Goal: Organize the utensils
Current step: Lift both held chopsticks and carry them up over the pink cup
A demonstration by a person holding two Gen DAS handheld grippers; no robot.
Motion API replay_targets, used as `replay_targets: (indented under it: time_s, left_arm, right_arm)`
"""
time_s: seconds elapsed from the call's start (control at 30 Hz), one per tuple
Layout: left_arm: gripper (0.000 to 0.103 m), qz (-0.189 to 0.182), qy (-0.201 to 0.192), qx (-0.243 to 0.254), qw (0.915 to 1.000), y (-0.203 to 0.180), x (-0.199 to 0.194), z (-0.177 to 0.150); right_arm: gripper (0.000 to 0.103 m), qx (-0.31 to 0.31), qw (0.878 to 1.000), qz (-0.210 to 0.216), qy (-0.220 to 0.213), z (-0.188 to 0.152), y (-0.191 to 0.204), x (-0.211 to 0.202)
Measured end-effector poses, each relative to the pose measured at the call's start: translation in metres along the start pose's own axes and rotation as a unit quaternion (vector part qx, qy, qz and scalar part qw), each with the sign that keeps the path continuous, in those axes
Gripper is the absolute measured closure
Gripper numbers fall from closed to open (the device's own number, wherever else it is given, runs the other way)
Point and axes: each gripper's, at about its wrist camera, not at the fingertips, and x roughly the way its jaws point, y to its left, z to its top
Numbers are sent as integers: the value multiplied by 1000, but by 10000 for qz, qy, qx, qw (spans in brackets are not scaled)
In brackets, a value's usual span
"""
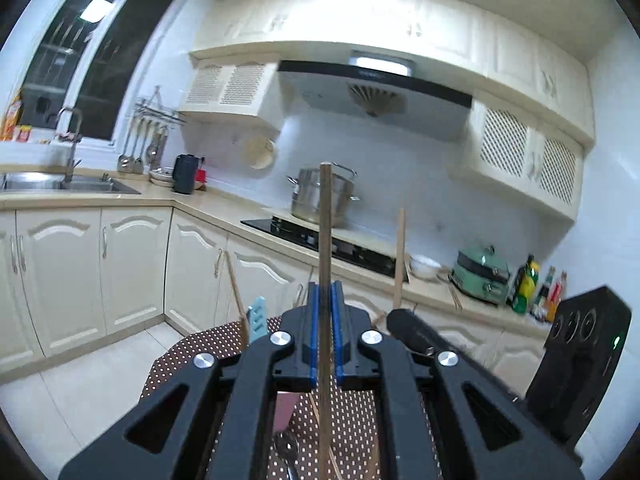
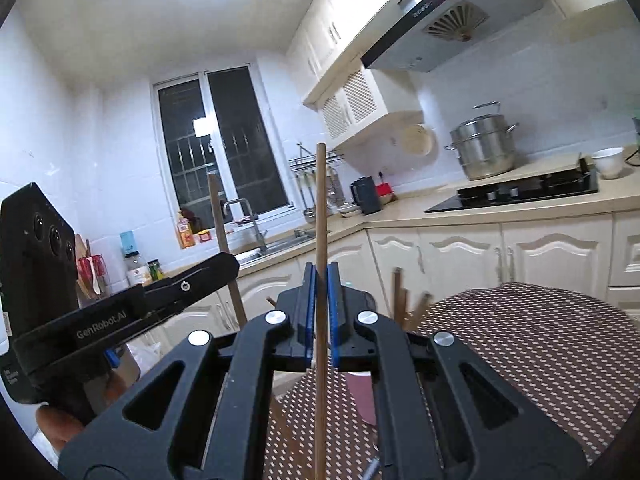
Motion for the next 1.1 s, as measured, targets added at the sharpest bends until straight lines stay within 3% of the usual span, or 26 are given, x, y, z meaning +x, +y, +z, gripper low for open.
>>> replay_targets:
  time_s: [0.17, 0.4, 0.8, 1.1]
  left_arm:
    - [97, 77, -248, 4, 9997, 9, 16, 5]
    - [97, 183, -514, -8, 9985, 17, 40, 10]
    - [97, 369, -885, 106, 9953, 19, 65, 23]
    - [97, 624, -923, 304, 9933, 22, 82, 18]
  right_arm:
    - [97, -219, 9996, 175, -100, -2, 10, 29]
    - [97, -570, 9977, 58, -351, 1, 3, 63]
    - [97, -806, 9937, -106, -778, 9, -16, 91]
    - [97, -792, 9936, -144, -798, -2, -22, 102]
